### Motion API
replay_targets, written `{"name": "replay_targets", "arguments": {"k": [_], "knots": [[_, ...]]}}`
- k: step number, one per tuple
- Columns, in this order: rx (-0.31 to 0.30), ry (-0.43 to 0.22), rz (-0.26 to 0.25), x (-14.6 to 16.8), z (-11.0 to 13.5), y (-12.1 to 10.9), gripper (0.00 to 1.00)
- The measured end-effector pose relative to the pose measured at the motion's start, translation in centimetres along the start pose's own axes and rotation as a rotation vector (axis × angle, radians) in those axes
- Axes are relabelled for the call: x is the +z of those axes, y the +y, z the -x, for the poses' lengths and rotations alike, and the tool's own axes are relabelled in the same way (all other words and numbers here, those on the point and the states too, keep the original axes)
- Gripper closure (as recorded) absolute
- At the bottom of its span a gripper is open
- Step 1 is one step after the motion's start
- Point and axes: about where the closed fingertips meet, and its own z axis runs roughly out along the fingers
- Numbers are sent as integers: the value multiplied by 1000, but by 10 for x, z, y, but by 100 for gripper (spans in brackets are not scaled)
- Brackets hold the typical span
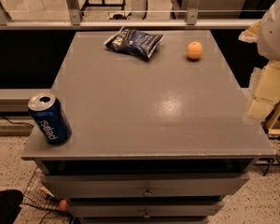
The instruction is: Move blue chip bag near pepsi can
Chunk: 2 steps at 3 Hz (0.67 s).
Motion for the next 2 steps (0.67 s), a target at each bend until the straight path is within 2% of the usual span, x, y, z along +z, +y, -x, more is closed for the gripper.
{"name": "replay_targets", "arguments": {"k": [1, 2], "knots": [[0, 0, 0, 0, 0, 0, 0], [28, -32, -79, 1, 10, -24, 0]]}}
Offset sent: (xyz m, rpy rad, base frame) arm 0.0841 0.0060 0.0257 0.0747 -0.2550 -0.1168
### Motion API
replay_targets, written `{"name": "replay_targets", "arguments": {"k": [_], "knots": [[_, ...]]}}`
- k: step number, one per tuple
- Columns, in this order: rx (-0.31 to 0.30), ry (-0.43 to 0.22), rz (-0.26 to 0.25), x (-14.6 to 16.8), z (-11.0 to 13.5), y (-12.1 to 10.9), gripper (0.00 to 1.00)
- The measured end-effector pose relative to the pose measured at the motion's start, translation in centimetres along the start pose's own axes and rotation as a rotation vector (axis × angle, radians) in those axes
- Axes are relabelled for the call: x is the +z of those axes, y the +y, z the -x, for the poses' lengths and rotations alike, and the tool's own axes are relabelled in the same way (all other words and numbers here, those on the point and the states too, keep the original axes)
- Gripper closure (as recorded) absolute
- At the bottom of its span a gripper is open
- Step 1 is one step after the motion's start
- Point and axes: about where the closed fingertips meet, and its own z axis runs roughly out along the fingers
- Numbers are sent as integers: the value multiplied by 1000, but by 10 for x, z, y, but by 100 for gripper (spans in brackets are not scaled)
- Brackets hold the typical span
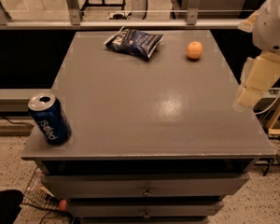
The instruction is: Move blue chip bag near pepsi can
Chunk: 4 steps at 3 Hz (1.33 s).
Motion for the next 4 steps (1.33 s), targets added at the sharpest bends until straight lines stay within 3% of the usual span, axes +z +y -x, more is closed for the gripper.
{"name": "replay_targets", "arguments": {"k": [2, 3, 4], "knots": [[105, -232, -231, 5, 56, -87, 0], [141, -357, -271, 15, 86, -113, 0], [143, -356, -276, 15, 88, -113, 0]]}}
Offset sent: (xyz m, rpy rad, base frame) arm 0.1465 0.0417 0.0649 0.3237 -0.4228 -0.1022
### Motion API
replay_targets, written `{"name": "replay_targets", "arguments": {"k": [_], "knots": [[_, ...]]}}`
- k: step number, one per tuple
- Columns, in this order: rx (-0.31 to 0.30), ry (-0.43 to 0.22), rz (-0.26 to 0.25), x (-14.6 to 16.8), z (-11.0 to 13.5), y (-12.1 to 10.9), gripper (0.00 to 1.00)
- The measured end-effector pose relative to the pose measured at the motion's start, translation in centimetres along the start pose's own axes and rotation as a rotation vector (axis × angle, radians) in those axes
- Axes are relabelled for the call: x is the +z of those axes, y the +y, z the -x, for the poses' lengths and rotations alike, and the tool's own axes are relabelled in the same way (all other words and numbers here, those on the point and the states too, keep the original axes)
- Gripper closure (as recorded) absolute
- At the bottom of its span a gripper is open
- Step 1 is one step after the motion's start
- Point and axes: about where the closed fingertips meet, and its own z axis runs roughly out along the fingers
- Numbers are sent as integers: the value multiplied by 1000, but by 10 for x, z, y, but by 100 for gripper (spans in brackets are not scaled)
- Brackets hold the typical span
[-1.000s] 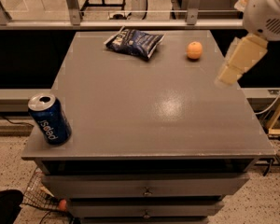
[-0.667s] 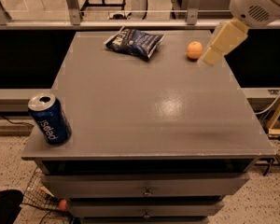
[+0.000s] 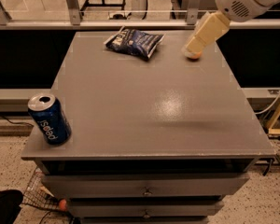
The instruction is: Move blue chip bag near pepsi can
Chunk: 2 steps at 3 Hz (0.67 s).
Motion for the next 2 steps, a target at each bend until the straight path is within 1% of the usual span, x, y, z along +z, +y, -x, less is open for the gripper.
{"name": "replay_targets", "arguments": {"k": [1, 2], "knots": [[13, 11, -2, 32, 6, -4, 0], [26, -4, 17, 90, 16, -13, 0]]}}
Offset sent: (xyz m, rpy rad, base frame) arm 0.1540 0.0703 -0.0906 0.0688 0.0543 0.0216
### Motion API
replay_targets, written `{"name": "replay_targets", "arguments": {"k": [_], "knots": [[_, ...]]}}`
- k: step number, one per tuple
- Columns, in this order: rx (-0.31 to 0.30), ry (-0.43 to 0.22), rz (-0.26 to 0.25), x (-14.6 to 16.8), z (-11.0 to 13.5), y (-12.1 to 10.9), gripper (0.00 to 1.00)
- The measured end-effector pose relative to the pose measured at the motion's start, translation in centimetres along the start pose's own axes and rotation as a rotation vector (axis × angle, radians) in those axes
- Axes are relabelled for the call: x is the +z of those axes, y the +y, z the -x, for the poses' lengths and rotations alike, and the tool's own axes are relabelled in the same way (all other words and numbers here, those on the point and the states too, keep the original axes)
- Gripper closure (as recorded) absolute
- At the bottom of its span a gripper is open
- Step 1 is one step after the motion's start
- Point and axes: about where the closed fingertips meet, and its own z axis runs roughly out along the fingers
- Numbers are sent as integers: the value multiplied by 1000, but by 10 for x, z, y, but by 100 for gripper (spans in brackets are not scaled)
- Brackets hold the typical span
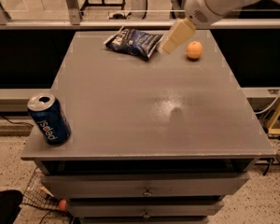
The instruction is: Move blue chip bag near pepsi can
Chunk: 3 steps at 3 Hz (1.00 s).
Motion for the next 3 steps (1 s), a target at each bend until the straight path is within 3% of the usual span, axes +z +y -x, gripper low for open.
{"name": "replay_targets", "arguments": {"k": [1, 3], "knots": [[14, -18, 33, 58, 7, -10, 0], [61, -63, 107, 143, 17, -12, 0]]}}
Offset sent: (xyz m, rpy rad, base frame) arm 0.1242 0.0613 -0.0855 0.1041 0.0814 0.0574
